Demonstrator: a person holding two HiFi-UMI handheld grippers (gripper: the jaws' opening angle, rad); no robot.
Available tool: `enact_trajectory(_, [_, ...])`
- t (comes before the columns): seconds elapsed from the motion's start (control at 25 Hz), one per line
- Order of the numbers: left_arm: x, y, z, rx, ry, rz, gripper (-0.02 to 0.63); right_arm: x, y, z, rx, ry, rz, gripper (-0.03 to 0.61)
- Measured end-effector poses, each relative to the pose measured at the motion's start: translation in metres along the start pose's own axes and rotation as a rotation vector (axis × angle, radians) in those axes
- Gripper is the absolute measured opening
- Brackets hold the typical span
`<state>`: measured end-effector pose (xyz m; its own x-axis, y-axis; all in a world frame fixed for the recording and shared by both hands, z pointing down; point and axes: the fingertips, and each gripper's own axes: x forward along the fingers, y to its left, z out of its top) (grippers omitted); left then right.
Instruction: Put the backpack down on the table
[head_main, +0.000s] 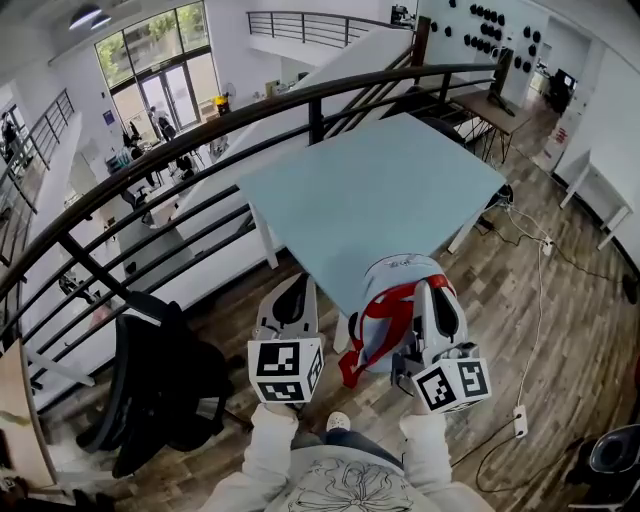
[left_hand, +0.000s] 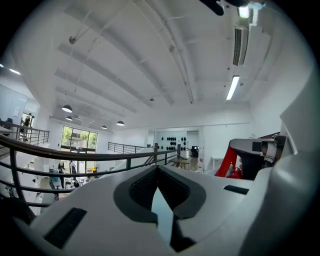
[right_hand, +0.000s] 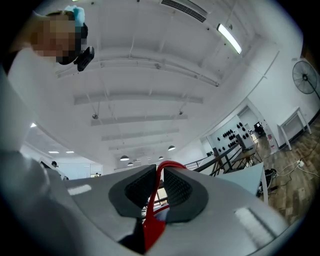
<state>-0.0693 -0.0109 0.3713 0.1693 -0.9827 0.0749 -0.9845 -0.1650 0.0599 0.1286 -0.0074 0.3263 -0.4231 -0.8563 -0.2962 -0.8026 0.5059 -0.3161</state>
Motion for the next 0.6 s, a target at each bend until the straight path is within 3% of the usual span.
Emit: enact_trajectory(0.6, [0.101,0.027,-0.005,-0.011,0.031,0.044,0.006,0.099,-0.054,-0.013,0.029,0.021,0.021,0.055])
